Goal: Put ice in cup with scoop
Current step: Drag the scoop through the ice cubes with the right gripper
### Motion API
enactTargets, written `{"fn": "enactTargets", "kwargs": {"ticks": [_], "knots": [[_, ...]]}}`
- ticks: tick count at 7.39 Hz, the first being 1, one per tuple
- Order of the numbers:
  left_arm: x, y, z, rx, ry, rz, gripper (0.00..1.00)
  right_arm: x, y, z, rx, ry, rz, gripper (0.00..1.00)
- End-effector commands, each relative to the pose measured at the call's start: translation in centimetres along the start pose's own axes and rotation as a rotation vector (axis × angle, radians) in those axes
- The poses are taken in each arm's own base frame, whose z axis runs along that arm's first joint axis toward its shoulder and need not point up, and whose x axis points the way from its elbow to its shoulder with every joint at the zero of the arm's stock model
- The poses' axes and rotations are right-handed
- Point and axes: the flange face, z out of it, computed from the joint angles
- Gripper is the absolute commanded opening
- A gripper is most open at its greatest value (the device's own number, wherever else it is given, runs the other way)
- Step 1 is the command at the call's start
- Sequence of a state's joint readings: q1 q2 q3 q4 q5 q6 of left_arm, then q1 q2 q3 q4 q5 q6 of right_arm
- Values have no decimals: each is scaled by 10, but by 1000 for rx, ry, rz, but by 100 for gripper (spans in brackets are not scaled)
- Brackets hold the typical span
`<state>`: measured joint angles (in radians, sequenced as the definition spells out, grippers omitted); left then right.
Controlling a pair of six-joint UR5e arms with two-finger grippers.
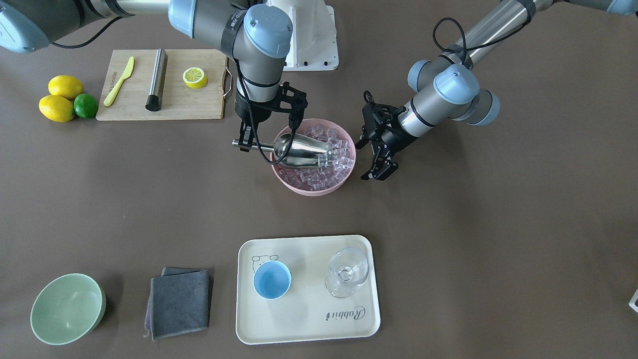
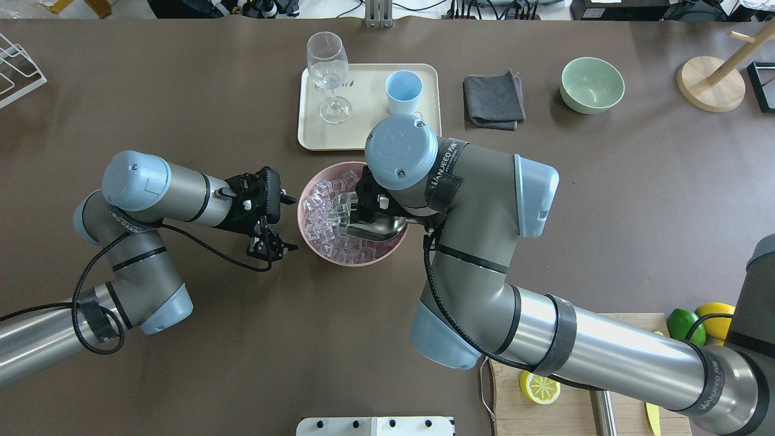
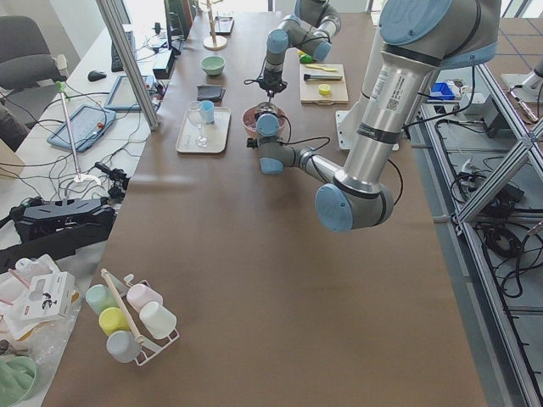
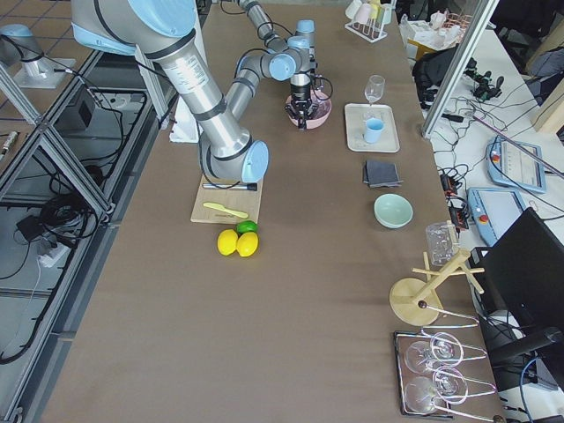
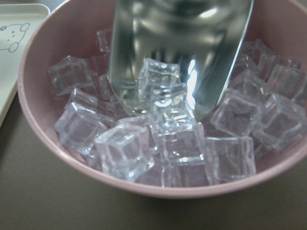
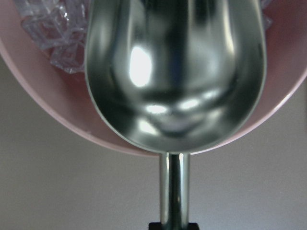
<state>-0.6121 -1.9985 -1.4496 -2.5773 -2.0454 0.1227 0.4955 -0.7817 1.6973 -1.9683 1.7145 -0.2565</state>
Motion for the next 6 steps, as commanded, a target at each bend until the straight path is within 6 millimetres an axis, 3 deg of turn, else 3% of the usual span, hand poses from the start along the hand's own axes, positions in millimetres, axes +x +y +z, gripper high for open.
{"fn": "enactTargets", "kwargs": {"ticks": [1, 2, 4, 6], "knots": [[1, 1, -1, 3, 1, 1, 98, -1, -5, -2, 57, -7, 13, 0], [0, 2, 0, 2, 1, 1, 98, -2, -5, -4, 69, -7, 12, 0], [1, 2, -1, 3, 1, 1, 98, -4, 5, 13, 134, -24, 3, 0], [1, 2, -1, 6, 0, 3, 98, -9, 5, 11, 162, -65, 16, 0]]}}
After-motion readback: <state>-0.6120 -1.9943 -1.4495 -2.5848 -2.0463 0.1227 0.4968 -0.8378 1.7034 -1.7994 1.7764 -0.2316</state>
